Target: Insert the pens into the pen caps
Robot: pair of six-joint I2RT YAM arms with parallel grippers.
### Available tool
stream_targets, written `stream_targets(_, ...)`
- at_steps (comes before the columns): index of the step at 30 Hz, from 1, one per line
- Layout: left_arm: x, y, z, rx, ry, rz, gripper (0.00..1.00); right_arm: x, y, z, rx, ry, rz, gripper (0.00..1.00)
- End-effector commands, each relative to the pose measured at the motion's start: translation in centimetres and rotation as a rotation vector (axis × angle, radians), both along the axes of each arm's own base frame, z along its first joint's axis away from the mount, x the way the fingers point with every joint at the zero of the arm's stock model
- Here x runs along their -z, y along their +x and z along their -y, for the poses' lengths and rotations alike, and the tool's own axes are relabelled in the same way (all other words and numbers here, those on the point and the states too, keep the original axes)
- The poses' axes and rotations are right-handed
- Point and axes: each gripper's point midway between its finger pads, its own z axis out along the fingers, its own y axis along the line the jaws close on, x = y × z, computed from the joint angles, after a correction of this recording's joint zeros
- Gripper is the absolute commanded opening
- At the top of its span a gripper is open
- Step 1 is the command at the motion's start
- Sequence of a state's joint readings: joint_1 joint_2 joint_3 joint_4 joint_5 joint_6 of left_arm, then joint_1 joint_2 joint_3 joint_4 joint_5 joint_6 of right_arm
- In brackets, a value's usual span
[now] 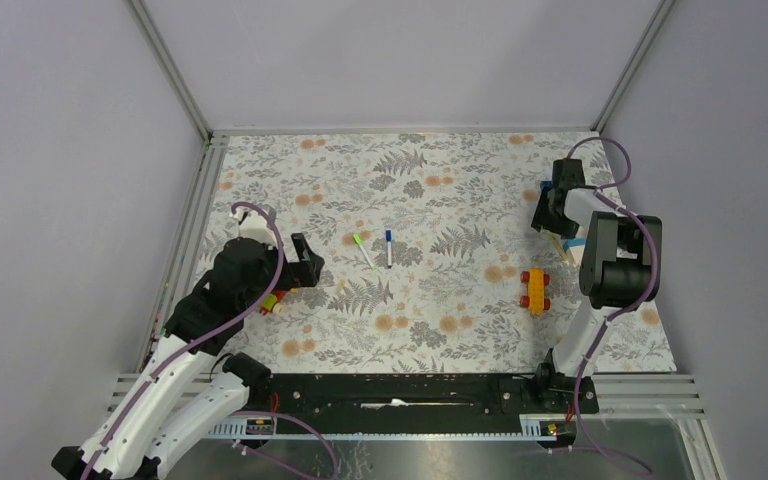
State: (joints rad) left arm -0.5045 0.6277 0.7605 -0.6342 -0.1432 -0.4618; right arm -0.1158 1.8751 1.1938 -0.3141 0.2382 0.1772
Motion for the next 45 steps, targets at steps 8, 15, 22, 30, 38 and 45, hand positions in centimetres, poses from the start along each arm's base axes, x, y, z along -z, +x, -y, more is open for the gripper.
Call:
stream_targets(8, -0.8, 0.7, 0.2, 0.003, -0.002, 0.04, 0.99, 1.2, 0.5, -0.4, -0.047, 0.074, -0.014, 0.38)
stream_targets(15, -0.7, 0.7, 0.2, 0.003, 0.001, 0.036, 0.99, 1.5, 0.8, -2.2, -0.083, 0.168, -0.003, 0.2)
stream_targets(22, -0.5, 0.8, 0.3, 0.007, 0.005, 0.031, 0.99, 0.4, 2.0, -8.4, -0.22, 0.29, 0.044, 0.04)
stream_targets(30, -0.4, 0.8, 0.3, 0.004, 0.01, 0.029, 0.99, -1.9, 0.7, -18.1, -0.41, 0.364, 0.068, 0.0)
stream_targets(38, -0.2, 0.9, 0.3, 0.004, 0.015, 0.02, 0.99, -1.3, -3.1, -23.3, -0.478, 0.389, 0.038, 0.0)
stream_targets(45, -0.1, 1.0, 0.4, 0.009, 0.017, 0.014, 0.99, -0.4, -4.9, -24.7, -0.489, 0.376, 0.009, 0.16)
